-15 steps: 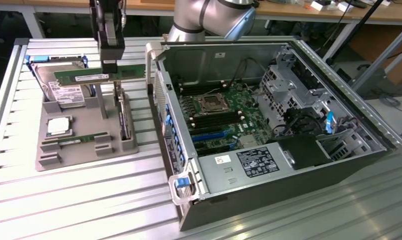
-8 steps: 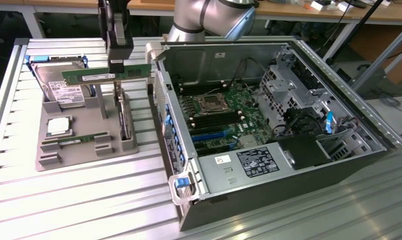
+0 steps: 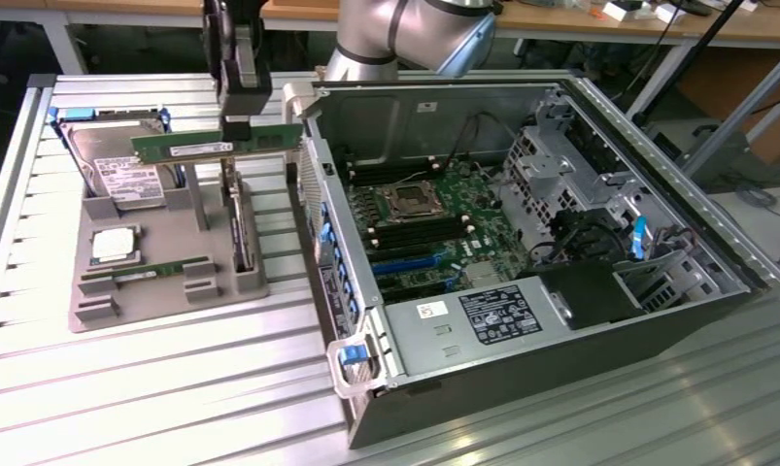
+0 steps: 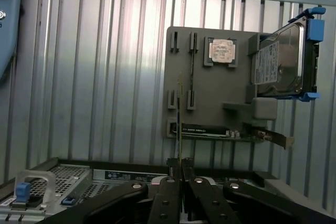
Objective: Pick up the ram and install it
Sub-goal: 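Pick up the ram and move it above insertion slot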
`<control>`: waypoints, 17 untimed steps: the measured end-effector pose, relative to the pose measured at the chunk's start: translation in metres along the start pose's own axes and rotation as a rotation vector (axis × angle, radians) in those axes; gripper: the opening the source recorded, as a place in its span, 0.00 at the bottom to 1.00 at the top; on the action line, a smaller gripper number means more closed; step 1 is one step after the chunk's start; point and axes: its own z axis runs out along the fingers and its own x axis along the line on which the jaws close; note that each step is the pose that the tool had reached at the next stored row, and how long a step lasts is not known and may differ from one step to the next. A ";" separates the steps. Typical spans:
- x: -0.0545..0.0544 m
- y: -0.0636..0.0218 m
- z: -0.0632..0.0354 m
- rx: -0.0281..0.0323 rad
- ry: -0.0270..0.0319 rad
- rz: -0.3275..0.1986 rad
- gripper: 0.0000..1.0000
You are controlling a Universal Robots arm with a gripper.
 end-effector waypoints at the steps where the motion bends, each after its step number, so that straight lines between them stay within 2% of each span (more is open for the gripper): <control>1: 0.000 -0.0009 -0.0001 -0.0001 0.0000 0.000 0.13; 17: 0.001 -0.0153 -0.0013 -0.0008 0.0000 0.000 0.13</control>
